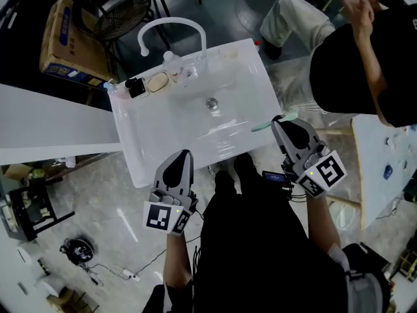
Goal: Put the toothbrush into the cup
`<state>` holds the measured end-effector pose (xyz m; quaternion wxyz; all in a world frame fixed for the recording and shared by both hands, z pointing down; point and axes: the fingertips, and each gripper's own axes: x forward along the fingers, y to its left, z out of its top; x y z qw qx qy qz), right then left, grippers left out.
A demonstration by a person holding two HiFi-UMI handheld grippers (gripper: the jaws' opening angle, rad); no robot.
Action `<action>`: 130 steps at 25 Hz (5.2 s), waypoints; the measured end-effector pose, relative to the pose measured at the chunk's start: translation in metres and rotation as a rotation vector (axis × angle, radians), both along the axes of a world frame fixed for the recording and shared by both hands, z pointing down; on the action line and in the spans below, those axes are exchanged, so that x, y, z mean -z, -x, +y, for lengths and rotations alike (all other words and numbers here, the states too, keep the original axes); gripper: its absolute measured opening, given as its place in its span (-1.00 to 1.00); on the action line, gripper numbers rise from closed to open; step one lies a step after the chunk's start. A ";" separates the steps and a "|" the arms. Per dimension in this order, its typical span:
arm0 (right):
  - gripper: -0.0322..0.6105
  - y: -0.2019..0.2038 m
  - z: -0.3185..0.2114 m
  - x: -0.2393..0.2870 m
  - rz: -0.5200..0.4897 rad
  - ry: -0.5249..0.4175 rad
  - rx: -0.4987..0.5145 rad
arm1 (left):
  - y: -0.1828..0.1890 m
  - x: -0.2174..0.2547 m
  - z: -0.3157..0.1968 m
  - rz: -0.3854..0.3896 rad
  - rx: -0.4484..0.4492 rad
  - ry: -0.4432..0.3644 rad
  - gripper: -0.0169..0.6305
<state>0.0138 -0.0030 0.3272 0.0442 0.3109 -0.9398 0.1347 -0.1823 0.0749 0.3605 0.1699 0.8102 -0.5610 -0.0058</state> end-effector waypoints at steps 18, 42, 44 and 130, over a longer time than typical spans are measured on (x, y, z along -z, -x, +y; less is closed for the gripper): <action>-0.80 -0.030 -0.084 -0.014 -0.101 0.066 0.145 | -0.064 0.005 -0.078 -0.049 0.085 0.055 -0.91; -0.80 0.009 -0.116 -0.036 -0.089 0.123 0.118 | -0.045 -0.023 -0.123 -0.023 -0.022 0.103 -0.91; -0.80 0.011 -0.121 -0.039 -0.085 0.124 0.111 | -0.044 -0.024 -0.125 -0.017 -0.028 0.100 -0.91; -0.80 0.096 -0.313 -0.223 0.126 0.189 0.131 | -0.059 -0.079 -0.219 0.075 -0.143 0.188 -0.91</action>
